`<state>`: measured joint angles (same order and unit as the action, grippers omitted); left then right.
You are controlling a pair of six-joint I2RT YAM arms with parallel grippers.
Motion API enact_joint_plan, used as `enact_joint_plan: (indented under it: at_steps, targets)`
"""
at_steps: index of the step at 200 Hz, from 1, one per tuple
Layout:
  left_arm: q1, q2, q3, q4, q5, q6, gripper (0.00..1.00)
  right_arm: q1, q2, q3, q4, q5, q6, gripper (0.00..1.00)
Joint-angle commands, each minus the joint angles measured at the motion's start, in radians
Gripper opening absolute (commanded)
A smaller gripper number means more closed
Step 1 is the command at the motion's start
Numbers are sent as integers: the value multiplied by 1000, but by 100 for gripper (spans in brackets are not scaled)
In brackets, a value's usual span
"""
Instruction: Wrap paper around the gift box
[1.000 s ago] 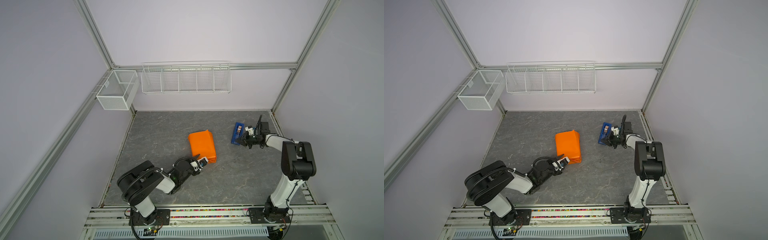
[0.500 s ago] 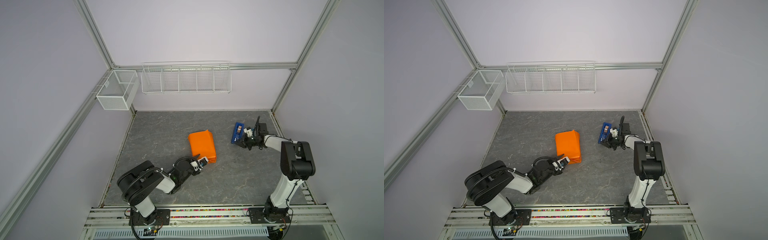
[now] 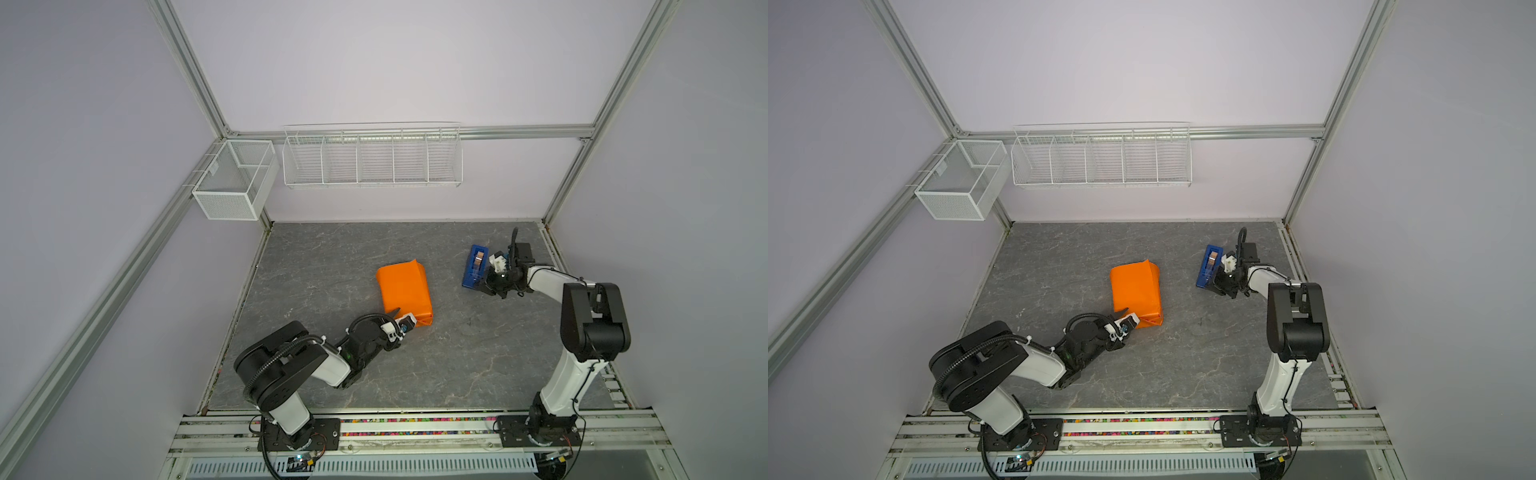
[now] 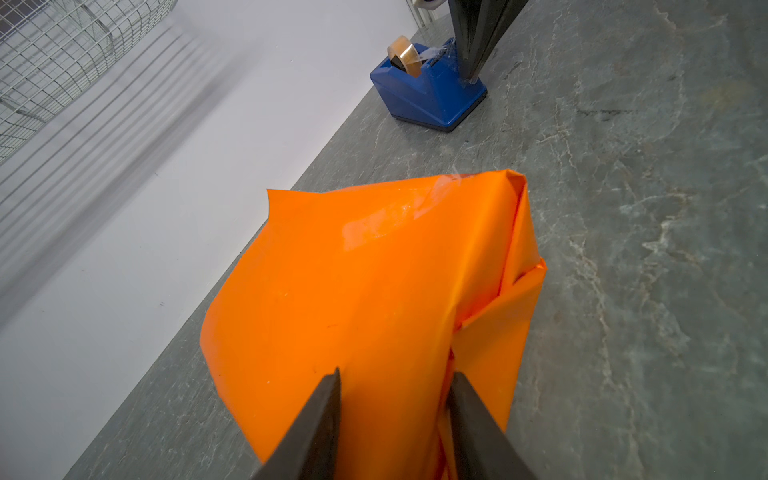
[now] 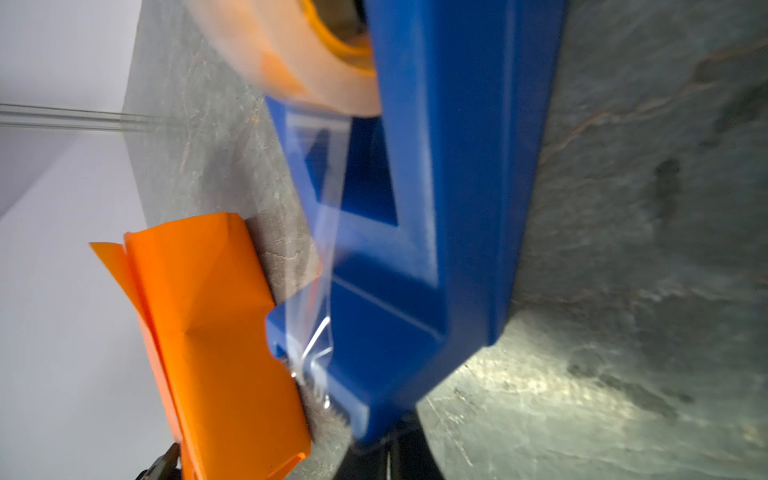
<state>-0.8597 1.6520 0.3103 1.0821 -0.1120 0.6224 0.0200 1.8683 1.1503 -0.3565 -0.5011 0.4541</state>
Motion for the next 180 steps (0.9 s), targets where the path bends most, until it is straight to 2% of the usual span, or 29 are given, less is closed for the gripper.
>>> enact_joint_plan:
  at_steps: [1, 80, 109, 152, 180]
  targets:
    - [1, 5, 13, -32, 0, -5, 43, -38, 60, -20, -260, 203, -53, 6]
    - [2, 6, 15, -39, 1, -8, 42, -24, 31, -14, -320, 267, -112, 6]
    - [1, 3, 15, -38, 1, -10, 43, -12, -89, -32, -280, 177, -123, 7]
    - [2, 3, 16, -42, -1, -15, 43, 36, -292, -7, -358, 67, -176, 7]
    - [5, 2, 17, -44, -1, -19, 43, 74, -393, 2, -408, -44, -199, 6]
